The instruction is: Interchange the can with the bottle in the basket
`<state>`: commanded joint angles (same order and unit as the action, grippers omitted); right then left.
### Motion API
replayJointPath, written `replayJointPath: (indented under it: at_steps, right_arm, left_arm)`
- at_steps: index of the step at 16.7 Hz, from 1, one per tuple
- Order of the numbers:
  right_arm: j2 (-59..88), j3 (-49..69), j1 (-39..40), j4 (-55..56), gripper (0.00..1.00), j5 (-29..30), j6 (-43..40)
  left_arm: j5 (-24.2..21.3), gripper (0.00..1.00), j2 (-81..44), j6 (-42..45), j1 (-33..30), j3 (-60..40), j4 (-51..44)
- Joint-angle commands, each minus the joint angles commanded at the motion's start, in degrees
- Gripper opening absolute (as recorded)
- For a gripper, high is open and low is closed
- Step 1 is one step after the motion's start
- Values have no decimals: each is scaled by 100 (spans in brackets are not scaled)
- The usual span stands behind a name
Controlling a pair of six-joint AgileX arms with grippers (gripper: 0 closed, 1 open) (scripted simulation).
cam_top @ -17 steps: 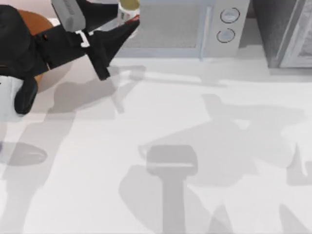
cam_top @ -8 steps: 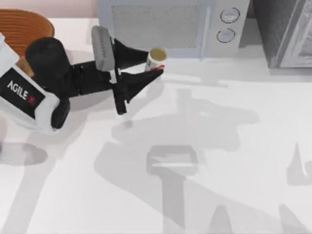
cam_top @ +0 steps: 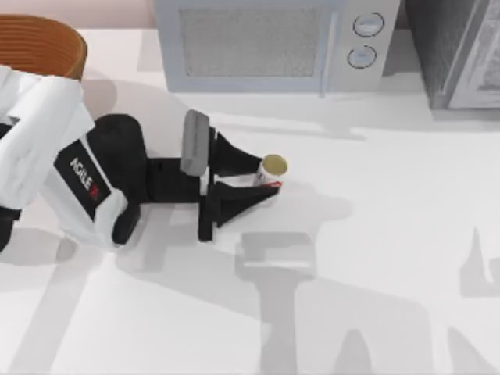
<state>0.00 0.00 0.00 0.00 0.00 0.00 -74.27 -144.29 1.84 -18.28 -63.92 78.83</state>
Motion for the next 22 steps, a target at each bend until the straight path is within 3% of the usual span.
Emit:
replayJointPath:
  at_steps: [7,20,22]
  right_arm:
    - [0,0,0,0,100,0,0]
    - [0,0,0,0,100,0,0]
    - [0,0,0,0,100,0,0]
  left_arm:
    - [-18,0,-28,3,-7,-5,-1]
    - [-18,98,-28,3,-7,-5,-1]
    - [-18,100,-28,3,-7,-5,-1]
